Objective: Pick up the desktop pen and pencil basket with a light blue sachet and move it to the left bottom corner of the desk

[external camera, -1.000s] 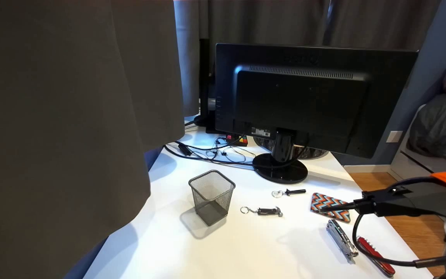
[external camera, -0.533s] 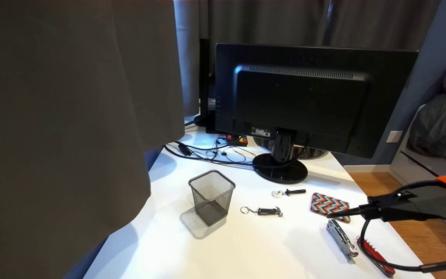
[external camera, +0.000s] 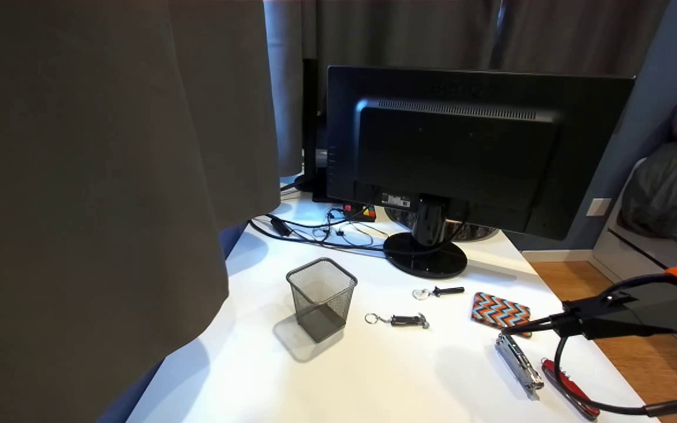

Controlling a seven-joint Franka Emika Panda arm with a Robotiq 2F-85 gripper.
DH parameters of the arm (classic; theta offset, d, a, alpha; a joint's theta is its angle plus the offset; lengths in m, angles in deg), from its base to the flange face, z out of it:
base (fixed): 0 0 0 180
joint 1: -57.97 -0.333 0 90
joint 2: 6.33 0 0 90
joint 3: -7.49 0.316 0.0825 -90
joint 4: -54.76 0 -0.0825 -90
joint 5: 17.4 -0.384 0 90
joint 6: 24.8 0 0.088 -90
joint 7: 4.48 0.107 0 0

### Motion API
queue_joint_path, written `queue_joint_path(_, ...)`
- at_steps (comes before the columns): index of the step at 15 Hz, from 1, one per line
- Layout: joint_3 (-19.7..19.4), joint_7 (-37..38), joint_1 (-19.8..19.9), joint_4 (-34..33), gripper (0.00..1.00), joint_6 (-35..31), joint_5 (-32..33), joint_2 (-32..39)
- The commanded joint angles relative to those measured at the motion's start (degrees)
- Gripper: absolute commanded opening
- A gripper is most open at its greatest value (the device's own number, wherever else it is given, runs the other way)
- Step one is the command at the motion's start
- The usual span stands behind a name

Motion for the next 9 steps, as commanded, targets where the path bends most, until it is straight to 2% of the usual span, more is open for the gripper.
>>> queue_joint_path(1,0.06,-0.23,-0.12,-0.47,0.61,1.87,0.75,-0.83)
queue_joint_path(6,0.45,-0.27,0.11,0.20,0.96,0.48,-0.98,-2.38)
queue_joint_path(7,-0.38,2.71,-0.23,-0.06,0.96,1.30,1.17,-2.12)
queue_joint_path(8,-0.60,4.10,-0.26,-0.18,1.00,1.55,1.47,-2.33)
queue_joint_path(9,-1.28,9.44,-0.26,-0.02,1.00,-0.27,1.50,-2.68)
